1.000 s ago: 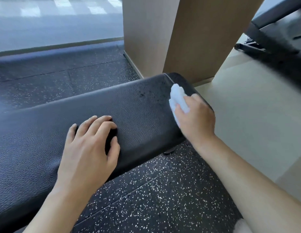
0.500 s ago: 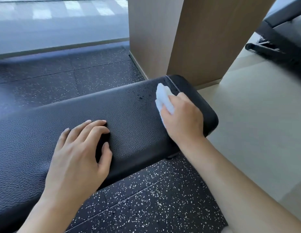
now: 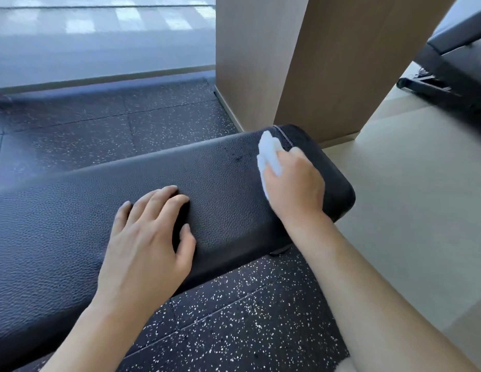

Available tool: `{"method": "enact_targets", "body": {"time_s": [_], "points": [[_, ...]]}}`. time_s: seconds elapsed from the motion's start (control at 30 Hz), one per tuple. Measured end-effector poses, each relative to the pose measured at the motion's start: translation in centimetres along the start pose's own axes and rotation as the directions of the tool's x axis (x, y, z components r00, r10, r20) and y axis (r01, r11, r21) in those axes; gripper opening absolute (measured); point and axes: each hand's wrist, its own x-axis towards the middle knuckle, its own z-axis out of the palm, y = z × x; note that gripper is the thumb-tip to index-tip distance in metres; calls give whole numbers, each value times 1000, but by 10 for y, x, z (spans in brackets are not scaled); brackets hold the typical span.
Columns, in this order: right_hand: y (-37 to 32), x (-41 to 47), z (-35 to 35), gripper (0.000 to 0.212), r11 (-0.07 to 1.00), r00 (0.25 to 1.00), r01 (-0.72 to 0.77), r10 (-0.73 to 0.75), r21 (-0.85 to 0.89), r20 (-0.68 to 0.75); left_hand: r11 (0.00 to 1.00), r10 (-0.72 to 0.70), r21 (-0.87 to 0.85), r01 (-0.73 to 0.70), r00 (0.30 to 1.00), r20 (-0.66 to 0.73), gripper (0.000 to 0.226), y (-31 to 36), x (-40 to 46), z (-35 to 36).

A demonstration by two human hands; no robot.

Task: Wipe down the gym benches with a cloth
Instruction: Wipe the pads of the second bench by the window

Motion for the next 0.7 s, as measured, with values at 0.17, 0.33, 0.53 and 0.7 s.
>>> {"method": "enact_targets", "body": {"time_s": [0.17, 0.33, 0.53, 0.7], "points": [[-66, -36, 11, 26, 941, 947, 309, -318, 138, 50, 1000, -11, 11, 10, 998, 63, 58, -2, 4, -2], [-57, -34, 16, 32, 973, 982, 150, -167, 176, 87, 998, 36, -64, -24, 980, 196, 56, -14, 28, -9], [12, -11, 0, 42, 983, 986, 155, -147, -98, 82, 994, 105, 3, -108, 970, 219, 54, -18, 78, -4], [16, -16, 3, 33, 993, 992, 111, -109, -28, 59, 997, 67, -37, -64, 993, 93, 58, -14, 78, 9]]}}
